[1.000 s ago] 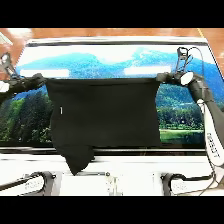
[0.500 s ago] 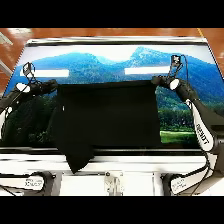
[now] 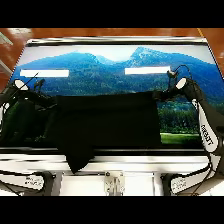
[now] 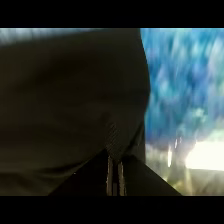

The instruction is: Fold the shirts.

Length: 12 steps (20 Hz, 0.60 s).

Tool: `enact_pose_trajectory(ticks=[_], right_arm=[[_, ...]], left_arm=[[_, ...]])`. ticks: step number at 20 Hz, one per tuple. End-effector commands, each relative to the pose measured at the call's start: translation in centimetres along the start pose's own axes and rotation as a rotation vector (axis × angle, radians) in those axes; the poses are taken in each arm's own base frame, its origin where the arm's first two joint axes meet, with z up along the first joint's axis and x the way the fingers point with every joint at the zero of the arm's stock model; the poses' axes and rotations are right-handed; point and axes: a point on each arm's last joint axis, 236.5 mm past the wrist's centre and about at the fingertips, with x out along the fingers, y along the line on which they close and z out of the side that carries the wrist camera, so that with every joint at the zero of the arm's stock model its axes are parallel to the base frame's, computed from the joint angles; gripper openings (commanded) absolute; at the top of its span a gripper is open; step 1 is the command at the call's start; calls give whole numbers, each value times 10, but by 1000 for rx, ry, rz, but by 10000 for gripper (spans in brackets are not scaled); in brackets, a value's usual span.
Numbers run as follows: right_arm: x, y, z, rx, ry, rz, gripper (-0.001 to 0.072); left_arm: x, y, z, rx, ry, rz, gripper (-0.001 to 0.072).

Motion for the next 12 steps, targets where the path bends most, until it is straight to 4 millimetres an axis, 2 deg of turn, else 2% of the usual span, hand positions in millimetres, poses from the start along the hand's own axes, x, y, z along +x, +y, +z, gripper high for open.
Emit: enact_pose_trajectory(ticks=[1,2,3,4,5,6,7,10,11,12], right_arm=[[5,2,-25,34,109,19,69],[4,2,-25,37,108,20,79],[2,3,-24,35,101,20,186],[-5,3,-22,29,97,19,430],[-16,4,-20,2,95,20,587],[-30,-1,-22,-32,101,2,593],[-46,-14,-29,-49,126,-40,593],[-99,-59,-72,25,263,-100,590],[-111,-70,-86,68,285,-91,590],[-120,-81,-100,121,295,-80,590]], left_arm=[[8,8,-26,-22,128,22,39],[8,9,-26,-22,129,22,93],[5,8,-29,-24,142,19,321],[0,9,-33,-22,166,17,523],[-8,11,-36,-25,189,18,544],[-19,13,-41,-37,216,10,543],[-31,17,-49,-54,238,1,543],[-69,31,-72,-122,204,-21,543],[-76,36,-85,-131,185,-23,544],[-78,40,-108,-149,186,-31,544]])
